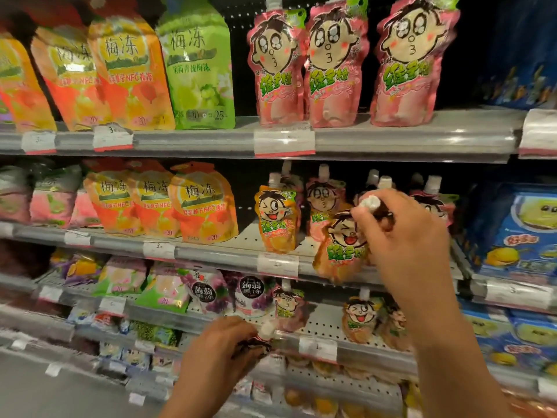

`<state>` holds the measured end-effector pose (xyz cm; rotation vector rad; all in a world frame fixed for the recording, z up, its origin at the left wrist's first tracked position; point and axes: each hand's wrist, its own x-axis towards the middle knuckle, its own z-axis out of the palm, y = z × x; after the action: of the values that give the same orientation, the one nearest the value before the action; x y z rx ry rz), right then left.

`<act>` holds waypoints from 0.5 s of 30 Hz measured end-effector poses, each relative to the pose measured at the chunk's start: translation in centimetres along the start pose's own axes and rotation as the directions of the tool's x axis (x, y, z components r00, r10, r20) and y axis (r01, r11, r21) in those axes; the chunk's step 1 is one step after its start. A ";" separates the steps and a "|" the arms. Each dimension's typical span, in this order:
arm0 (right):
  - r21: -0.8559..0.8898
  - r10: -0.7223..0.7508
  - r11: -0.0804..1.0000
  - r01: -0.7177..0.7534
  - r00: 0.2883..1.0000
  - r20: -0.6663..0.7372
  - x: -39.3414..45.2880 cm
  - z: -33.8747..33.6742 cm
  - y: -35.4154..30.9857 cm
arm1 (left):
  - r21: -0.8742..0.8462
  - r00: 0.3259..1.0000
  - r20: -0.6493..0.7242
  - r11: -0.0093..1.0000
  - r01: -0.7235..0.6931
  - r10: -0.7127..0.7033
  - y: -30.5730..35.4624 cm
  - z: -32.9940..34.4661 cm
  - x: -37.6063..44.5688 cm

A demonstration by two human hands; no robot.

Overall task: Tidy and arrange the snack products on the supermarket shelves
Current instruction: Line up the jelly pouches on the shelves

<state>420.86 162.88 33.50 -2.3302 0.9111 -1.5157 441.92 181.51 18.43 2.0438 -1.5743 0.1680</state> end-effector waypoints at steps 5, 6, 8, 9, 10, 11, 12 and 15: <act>0.030 0.100 0.993 -0.114 0.948 0.302 -4.0 -1.2 2.0 | -0.029 1.000 -0.023 0.999 -0.016 0.016 -0.7 0.3 2.8; -0.001 0.127 0.991 -0.135 0.927 0.352 -5.0 -0.9 2.5 | -0.031 0.999 -0.009 0.999 -0.042 0.042 -0.9 0.3 3.6; -0.061 0.168 0.986 -0.156 0.896 0.412 -6.9 0.2 3.6 | -0.022 0.995 0.018 0.995 -0.102 0.102 -1.5 0.4 5.0; -0.097 0.194 0.981 -0.169 0.885 0.424 -7.9 1.0 4.1 | -0.017 0.990 0.029 0.991 -0.135 0.135 -1.8 0.5 5.6; -0.146 0.228 0.972 -0.182 0.877 0.424 -8.9 1.8 4.5 | -0.013 0.984 0.035 0.985 -0.174 0.174 -2.3 0.7 6.1; -0.194 0.256 0.962 -0.190 0.876 0.409 -9.8 2.7 4.8 | -0.015 0.976 0.038 0.977 -0.214 0.215 -2.8 0.9 6.7; -0.231 0.274 0.953 -0.194 0.878 0.392 -10.5 3.7 5.1 | -0.022 0.968 0.042 0.969 -0.248 0.249 -3.3 1.1 7.2; -0.289 0.351 0.924 -0.248 0.850 0.393 -11.8 6.3 5.2 | -0.030 0.950 0.054 0.952 -0.306 0.307 -5.3 1.8 8.4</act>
<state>421.11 164.96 19.28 -2.3840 1.2973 -0.7458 448.98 174.35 18.61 1.7908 -1.9160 0.2062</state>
